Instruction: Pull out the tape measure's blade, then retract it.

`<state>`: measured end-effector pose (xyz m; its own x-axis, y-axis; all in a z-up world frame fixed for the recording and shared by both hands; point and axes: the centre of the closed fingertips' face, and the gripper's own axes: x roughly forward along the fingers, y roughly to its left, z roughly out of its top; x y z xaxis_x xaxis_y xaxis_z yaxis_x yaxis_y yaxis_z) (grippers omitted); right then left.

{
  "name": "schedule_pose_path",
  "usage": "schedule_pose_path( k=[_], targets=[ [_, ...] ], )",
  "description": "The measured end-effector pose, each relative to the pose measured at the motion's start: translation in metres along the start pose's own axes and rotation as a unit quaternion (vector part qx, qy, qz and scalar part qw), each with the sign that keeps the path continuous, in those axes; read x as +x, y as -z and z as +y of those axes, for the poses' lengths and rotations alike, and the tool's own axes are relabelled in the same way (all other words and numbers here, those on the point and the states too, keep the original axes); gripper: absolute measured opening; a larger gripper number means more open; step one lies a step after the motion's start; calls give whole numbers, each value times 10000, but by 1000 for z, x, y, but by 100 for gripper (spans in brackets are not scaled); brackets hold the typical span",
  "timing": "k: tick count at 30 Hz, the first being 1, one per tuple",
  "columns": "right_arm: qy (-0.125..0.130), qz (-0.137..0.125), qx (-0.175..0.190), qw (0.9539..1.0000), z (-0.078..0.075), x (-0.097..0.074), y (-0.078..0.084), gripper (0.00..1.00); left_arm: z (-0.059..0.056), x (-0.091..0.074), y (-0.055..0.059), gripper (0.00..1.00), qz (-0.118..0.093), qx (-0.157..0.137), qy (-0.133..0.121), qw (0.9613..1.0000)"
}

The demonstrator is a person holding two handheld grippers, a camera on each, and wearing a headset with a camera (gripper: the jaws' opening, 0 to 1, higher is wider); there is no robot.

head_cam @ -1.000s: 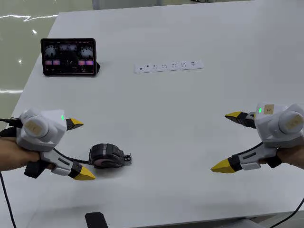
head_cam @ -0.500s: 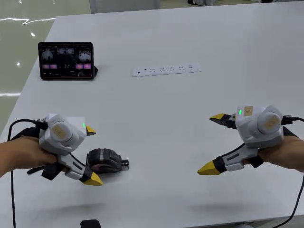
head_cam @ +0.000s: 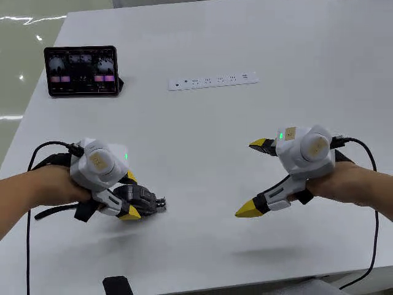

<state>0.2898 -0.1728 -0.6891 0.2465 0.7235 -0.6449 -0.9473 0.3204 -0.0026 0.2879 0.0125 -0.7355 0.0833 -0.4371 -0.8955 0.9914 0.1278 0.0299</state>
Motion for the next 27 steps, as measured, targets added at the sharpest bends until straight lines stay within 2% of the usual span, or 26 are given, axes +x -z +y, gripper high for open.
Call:
schedule_pose_path(
  k=[1, 2, 7, 12, 19, 21, 25, 27],
  targets=[
    [-9, 22, -23, 10000, 1, 2, 0, 100, 8, 1, 4, 31, 116, 231, -189, 9995],
    [-15, 35, -31, 10000, 1, 3, 0, 100, 3, 3, 5, 31, 134, 194, -44, 9997],
    [-56, 101, -102, 9999, 3, 8, -1, 100, 2, 7, 7, 31, 207, 267, -58, 9994],
    [-96, 64, -219, 9997, 2, 18, -6, 100, 2, 7, 7, 30, 217, 185, -29, 9996],
    [-264, 130, -266, 9992, 5, 45, -6, 100, 2, 9, 8, 30, 421, 272, -251, 9984],
    [-345, 71, -326, 9988, 9, 53, -10, 100, 3, 8, 8, 30, 404, 256, -275, 9985],
    [-458, 113, -350, 9983, 16, 68, -13, 100, 5, 8, 8, 30, 284, 193, -239, 9991],
    [-505, 151, -353, 9980, 19, 76, -14, 100, 3, 8, 8, 30, 302, 249, -253, 9989]
  ],
)
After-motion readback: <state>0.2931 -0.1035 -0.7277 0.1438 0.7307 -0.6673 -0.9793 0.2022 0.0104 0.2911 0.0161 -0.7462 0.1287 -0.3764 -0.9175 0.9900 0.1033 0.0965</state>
